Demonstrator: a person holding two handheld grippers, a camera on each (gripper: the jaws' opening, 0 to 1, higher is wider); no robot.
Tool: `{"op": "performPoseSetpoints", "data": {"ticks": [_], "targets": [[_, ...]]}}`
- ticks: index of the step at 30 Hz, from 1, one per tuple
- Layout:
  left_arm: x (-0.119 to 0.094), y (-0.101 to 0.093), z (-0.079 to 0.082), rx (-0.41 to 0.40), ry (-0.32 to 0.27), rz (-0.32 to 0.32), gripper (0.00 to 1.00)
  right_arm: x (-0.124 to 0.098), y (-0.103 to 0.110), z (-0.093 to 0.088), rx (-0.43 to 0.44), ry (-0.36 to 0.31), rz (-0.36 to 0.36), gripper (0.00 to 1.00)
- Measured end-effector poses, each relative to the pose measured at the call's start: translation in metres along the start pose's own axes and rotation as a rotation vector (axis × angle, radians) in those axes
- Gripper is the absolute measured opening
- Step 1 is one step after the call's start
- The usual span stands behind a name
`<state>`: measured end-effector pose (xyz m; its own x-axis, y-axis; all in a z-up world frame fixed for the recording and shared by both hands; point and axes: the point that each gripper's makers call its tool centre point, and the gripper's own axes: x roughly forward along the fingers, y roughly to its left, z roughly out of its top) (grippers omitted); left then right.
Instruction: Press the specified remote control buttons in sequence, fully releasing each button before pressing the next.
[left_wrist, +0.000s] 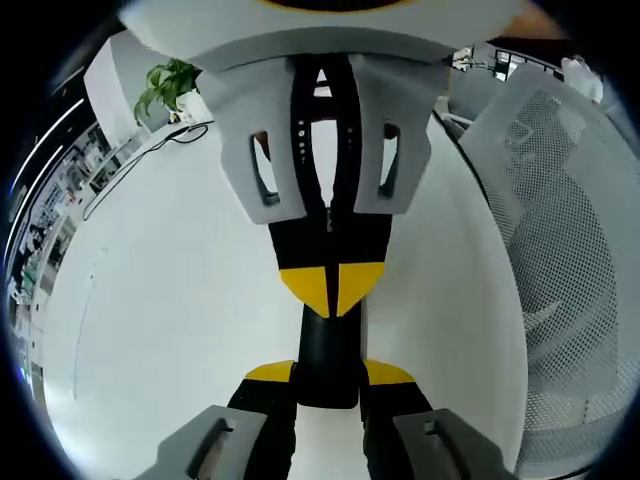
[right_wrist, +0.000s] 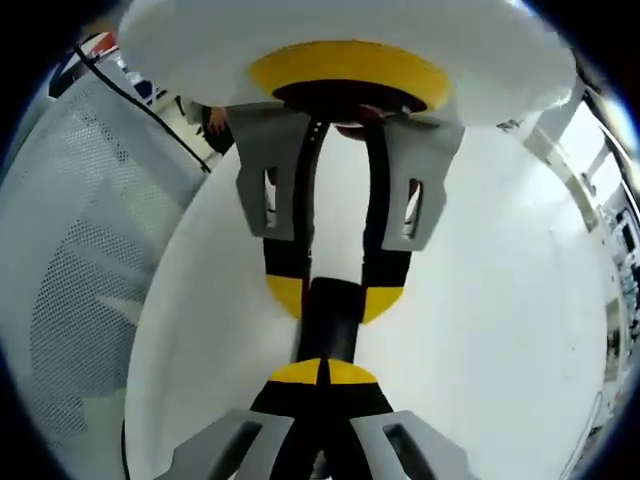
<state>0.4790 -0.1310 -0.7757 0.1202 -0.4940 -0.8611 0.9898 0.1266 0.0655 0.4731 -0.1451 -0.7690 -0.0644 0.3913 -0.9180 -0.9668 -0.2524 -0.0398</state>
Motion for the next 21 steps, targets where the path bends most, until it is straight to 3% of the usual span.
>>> {"op": "performPoseSetpoints", "data": {"ticks": [16,21], "targets": [[-0.0003,-0.0004,-0.001,-0.006,0.002,0.005,0.23,0.0,-0.001,0.0,0.029,0.003,-0.017,0.0],[-0.0004,0.0005,-0.0017,-0.006,0.001,0.009,0.23,-0.0006,-0.0017,0.0005,0.066,-0.024,-0.014,0.0]]}}
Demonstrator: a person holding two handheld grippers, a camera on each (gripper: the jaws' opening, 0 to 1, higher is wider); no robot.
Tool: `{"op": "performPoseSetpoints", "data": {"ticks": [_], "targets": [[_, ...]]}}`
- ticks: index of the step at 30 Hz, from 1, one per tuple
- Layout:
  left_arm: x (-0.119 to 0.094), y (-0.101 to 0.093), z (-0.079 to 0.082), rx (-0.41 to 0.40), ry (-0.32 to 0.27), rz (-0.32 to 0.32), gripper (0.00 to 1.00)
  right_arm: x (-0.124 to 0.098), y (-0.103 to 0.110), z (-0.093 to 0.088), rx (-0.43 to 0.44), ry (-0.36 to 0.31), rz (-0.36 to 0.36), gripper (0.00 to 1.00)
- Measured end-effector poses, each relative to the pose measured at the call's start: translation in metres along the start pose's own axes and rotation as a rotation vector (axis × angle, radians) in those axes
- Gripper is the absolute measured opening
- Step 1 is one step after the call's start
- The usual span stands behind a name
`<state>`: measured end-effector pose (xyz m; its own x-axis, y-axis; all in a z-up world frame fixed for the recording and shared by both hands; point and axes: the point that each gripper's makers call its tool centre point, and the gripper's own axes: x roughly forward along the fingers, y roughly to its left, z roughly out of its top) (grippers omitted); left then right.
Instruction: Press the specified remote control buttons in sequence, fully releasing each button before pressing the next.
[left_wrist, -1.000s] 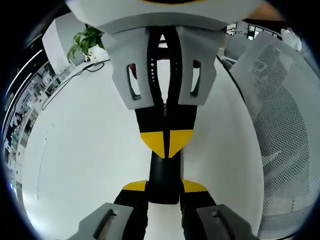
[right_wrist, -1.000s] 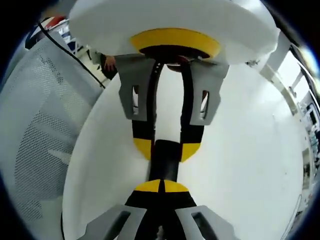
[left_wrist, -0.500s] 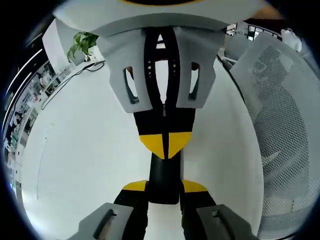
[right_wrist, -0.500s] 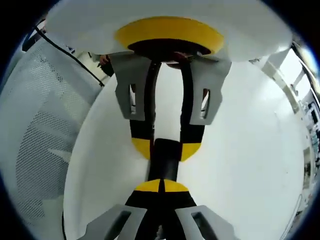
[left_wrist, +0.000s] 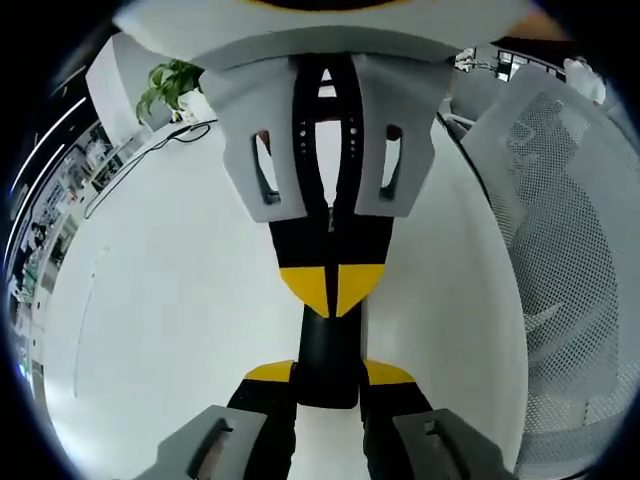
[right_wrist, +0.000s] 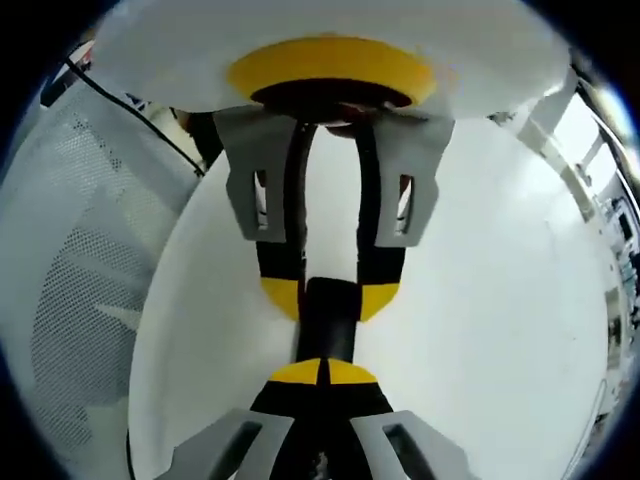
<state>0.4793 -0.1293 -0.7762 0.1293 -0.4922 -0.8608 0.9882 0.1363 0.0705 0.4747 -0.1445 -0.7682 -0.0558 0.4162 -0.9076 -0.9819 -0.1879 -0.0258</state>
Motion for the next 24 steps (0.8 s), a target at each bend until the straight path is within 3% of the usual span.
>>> {"op": "performPoseSetpoints", "data": {"ticks": [10,24], "targets": [[0.001,0.001,-0.001,0.007,0.003,0.004,0.23,-0.003,-0.001,0.0,0.005,-0.039,-0.006,0.0],[0.001,0.002,-0.001,0.012,0.012,0.006,0.23,-0.028,-0.009,0.01,-0.01,-0.062,-0.058,0.0]]}}
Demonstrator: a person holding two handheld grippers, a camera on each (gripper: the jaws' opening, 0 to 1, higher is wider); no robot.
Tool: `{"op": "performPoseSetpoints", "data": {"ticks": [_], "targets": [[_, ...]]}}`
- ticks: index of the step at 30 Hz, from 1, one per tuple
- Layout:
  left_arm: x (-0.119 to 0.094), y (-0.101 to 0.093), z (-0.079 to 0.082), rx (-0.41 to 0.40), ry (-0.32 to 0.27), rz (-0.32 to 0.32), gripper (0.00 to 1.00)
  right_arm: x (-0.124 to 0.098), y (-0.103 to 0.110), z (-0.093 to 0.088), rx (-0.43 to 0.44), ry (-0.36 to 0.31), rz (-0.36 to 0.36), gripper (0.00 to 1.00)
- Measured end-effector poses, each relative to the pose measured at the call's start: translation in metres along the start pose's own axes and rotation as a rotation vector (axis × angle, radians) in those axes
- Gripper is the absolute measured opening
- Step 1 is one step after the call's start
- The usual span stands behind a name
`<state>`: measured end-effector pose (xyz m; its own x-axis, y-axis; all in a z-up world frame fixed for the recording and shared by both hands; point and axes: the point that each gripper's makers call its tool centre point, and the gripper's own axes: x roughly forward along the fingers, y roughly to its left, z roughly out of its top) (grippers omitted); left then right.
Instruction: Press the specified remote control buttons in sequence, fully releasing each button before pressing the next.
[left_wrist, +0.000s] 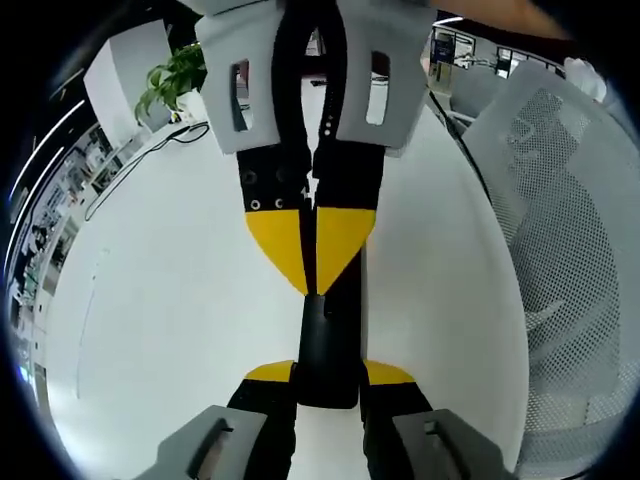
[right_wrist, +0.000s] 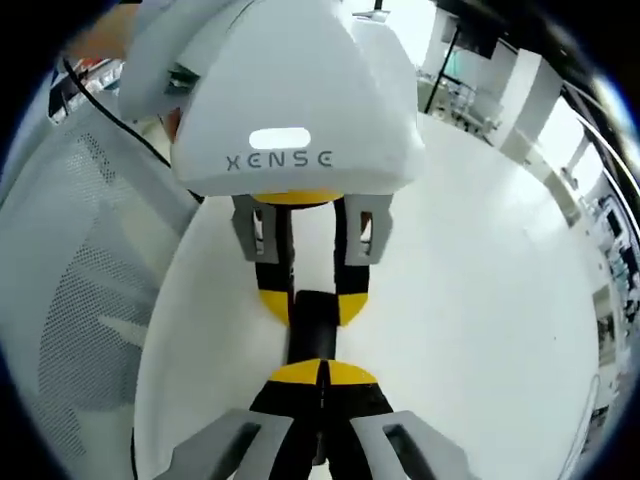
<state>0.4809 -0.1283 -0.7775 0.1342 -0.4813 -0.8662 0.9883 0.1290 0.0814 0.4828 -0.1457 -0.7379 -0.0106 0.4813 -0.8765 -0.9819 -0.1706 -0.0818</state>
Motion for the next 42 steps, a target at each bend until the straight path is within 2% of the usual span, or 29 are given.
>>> {"op": "performPoseSetpoints", "data": {"ticks": [9,27,28,30,31,42], "targets": [[0.0,0.0,0.0,0.003,0.002,-0.002,0.23,-0.008,-0.005,-0.002,-0.018,0.016,-0.032,0.0],[0.0,-0.002,0.001,0.009,0.009,0.003,0.23,-0.034,-0.005,-0.01,-0.044,-0.028,-0.083,0.0],[0.0,-0.001,0.001,0.009,0.009,0.004,0.23,-0.034,-0.005,-0.01,-0.042,-0.031,-0.085,0.01],[0.0,-0.001,0.0,0.008,0.009,0.003,0.23,-0.036,-0.006,-0.011,-0.024,-0.037,-0.091,0.1],[0.0,-0.001,0.0,0.007,0.009,0.003,0.23,-0.037,-0.006,-0.013,-0.017,-0.037,-0.092,0.11],[0.0,-0.001,0.0,0.007,0.01,0.003,0.23,-0.047,-0.006,-0.022,-0.021,-0.047,-0.12,0.15]]}}
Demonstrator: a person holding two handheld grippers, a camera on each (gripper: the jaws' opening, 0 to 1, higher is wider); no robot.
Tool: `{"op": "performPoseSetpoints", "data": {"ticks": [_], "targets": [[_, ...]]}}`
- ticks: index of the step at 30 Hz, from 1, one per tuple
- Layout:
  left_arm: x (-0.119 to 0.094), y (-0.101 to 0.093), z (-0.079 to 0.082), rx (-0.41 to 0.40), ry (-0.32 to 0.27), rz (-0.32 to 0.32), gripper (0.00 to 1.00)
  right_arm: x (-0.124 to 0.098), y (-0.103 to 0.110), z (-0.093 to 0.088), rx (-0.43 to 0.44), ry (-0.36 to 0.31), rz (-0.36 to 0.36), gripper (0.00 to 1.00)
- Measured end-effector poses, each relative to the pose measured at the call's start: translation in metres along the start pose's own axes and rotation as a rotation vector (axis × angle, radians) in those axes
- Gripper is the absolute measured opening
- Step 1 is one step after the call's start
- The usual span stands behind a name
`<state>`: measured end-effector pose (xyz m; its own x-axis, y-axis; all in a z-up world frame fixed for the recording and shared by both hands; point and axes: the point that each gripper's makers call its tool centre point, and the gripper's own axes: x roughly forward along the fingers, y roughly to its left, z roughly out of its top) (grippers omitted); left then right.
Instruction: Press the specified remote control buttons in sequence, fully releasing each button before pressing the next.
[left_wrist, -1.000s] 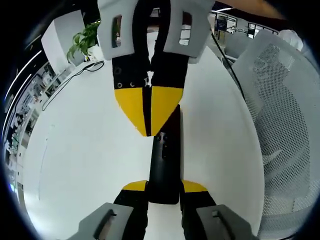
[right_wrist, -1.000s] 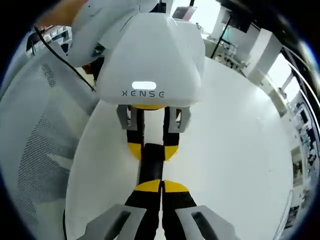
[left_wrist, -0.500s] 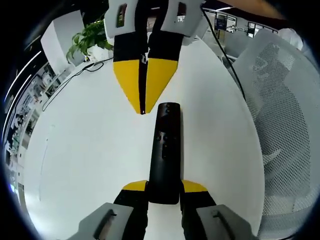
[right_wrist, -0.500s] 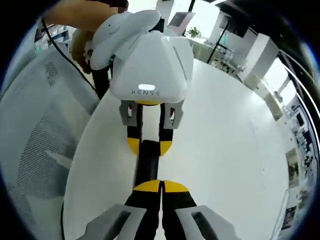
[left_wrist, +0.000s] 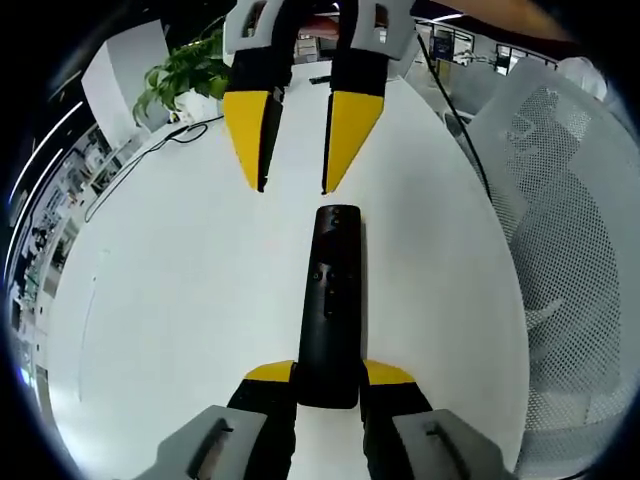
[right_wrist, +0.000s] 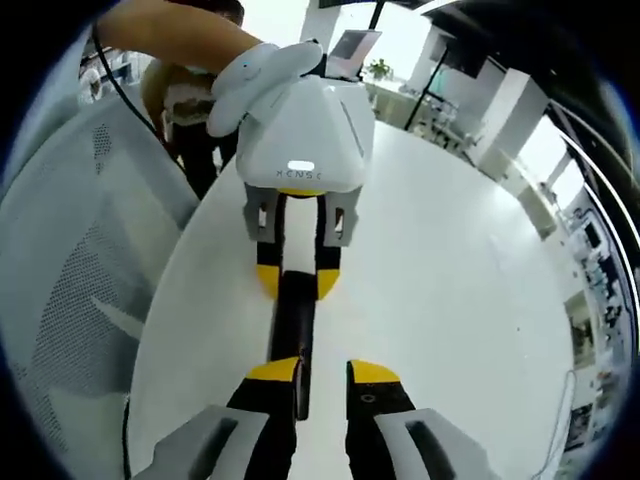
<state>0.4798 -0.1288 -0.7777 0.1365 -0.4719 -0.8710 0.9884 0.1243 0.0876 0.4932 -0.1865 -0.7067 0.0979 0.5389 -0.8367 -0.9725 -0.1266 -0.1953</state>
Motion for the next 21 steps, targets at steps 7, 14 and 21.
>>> {"op": "performPoseSetpoints", "data": {"ticks": [7,14,21], "targets": [[0.0,0.0,0.0,0.0,-0.004,0.005,0.23,-0.005,0.0,-0.011,0.029,-0.013,-0.017,0.25],[-0.001,0.0,0.001,-0.001,-0.007,0.005,0.23,-0.004,0.007,-0.026,0.048,-0.002,-0.003,0.29],[-0.001,0.0,0.001,-0.003,-0.016,0.006,0.23,0.005,0.016,-0.042,0.061,0.017,0.019,0.33]]}}
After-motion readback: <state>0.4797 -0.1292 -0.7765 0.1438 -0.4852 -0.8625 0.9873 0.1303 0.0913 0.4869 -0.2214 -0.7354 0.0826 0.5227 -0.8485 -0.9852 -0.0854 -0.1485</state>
